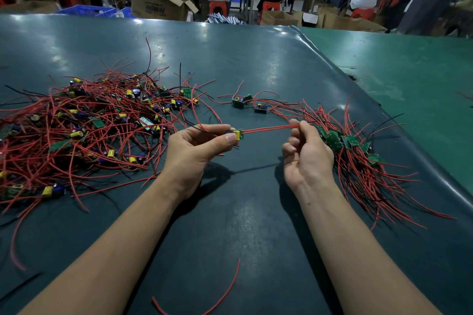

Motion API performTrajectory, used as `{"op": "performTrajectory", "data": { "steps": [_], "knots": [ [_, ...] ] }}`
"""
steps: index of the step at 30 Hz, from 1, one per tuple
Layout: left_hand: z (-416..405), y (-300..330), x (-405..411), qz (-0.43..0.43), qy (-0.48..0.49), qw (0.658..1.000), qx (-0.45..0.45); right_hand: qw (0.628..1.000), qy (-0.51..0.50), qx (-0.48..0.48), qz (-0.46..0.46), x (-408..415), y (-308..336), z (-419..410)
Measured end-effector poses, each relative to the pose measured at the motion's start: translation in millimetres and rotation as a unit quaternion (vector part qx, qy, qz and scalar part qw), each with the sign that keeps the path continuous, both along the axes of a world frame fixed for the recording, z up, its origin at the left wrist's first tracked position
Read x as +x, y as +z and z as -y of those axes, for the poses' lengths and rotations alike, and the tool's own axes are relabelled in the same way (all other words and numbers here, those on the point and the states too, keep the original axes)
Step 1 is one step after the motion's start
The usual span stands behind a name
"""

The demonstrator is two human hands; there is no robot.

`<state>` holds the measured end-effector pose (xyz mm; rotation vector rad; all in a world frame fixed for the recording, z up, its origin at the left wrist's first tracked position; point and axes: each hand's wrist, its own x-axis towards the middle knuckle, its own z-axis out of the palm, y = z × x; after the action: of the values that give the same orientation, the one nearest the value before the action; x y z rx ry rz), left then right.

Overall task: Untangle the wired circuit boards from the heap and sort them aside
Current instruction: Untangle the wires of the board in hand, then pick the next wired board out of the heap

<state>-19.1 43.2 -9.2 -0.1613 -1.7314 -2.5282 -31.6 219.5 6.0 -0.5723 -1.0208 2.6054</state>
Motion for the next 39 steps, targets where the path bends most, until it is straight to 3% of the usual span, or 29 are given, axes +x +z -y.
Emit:
{"op": "performTrajectory", "data": {
  "steps": [5,8,11,15,18,22,30,33,36,39],
  "knots": [
    [-1,2,1,0.004,0.002,1.0,0.013,0.999,-0.023,0.011,-0.023,0,-2,2],
    [4,4,-4,0.019,0.045,0.994,0.094,0.998,-0.053,0.028,-0.022,-2,-3,-3],
    [6,4,-6,0.018,0.073,0.989,0.127,0.998,0.007,0.063,-0.012,1,-4,1],
    [-1,1,-2,0.025,0.058,0.997,0.042,0.973,0.195,0.126,0.0,13,-10,26],
    [-5,-3,1,0.005,0.04,0.997,-0.065,0.968,0.222,0.119,-0.022,13,-11,32],
    [-6,-3,2,-0.012,0.05,0.995,-0.09,0.973,0.187,0.135,-0.011,10,-14,30],
    [1,6,-1,0.021,0.054,0.996,0.06,1.0,-0.024,0.011,0.002,-3,-2,-9],
    [9,7,-8,0.009,0.108,0.986,0.128,0.997,-0.065,0.035,-0.01,-3,-2,-16],
    [10,5,-9,-0.044,0.204,0.978,-0.025,0.986,-0.024,0.16,-0.045,3,-6,0],
    [5,1,-1,-0.169,0.245,0.923,-0.245,0.941,0.04,0.321,-0.103,12,-12,21]
  ]
}}
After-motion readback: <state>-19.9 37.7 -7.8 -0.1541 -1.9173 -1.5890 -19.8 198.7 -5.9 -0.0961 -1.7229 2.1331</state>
